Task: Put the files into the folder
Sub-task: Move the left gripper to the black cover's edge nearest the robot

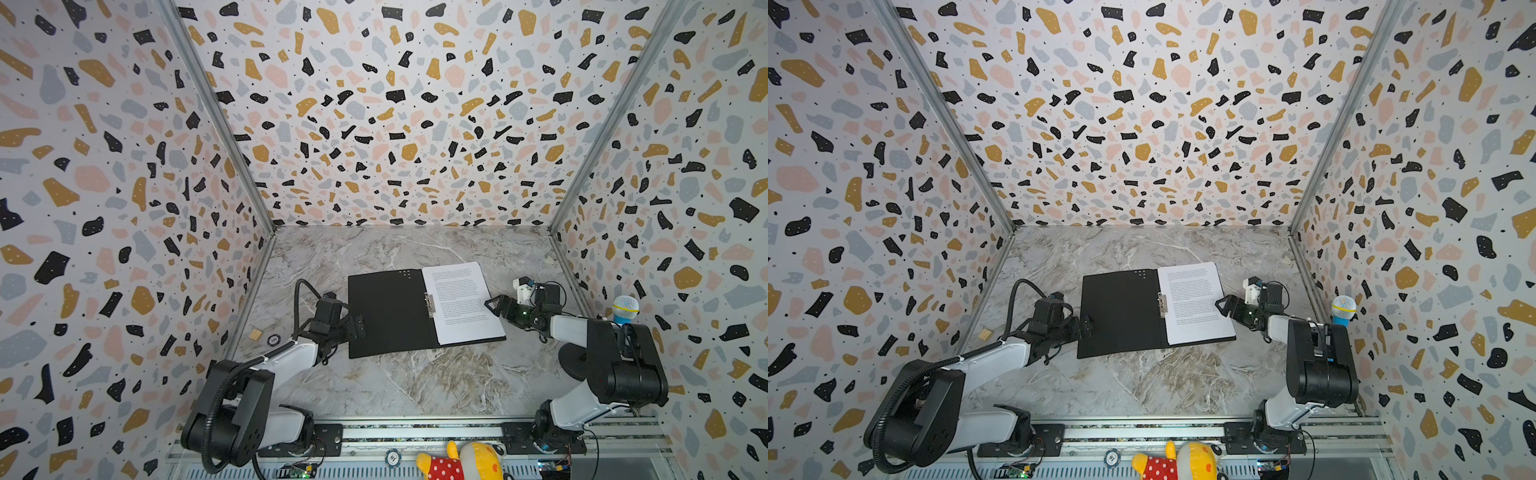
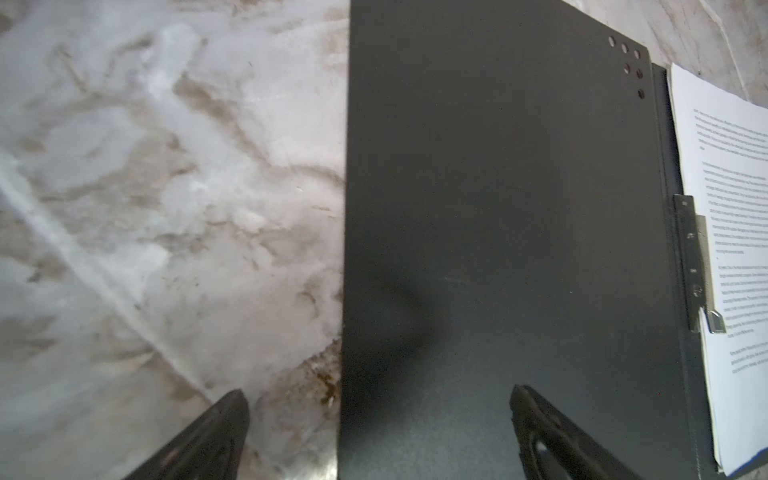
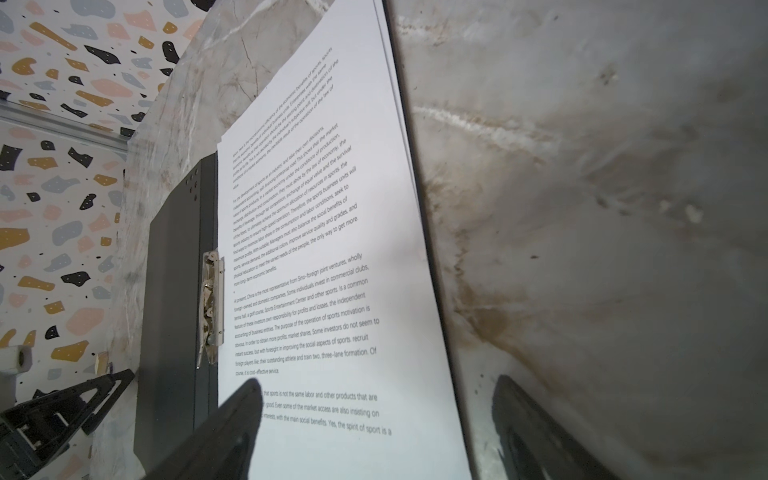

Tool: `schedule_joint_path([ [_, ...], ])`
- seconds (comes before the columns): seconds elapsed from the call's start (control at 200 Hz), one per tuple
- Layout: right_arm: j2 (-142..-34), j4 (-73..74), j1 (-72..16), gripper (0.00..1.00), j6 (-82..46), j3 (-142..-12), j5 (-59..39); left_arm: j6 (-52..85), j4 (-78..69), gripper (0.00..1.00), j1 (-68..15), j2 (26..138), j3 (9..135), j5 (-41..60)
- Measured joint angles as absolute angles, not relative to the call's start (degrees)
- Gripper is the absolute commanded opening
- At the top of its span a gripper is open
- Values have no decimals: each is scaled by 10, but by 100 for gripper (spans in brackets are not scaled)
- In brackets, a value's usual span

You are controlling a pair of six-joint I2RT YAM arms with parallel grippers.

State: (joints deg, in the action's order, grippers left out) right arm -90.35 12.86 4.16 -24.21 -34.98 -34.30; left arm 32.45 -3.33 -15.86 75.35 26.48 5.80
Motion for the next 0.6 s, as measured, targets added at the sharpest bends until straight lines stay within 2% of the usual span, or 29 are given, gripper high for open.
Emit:
schedule_joint_path([
  [0.601,-909,168,21,84,-253,-336,-333,366,-98,100,-169,757,248,146],
])
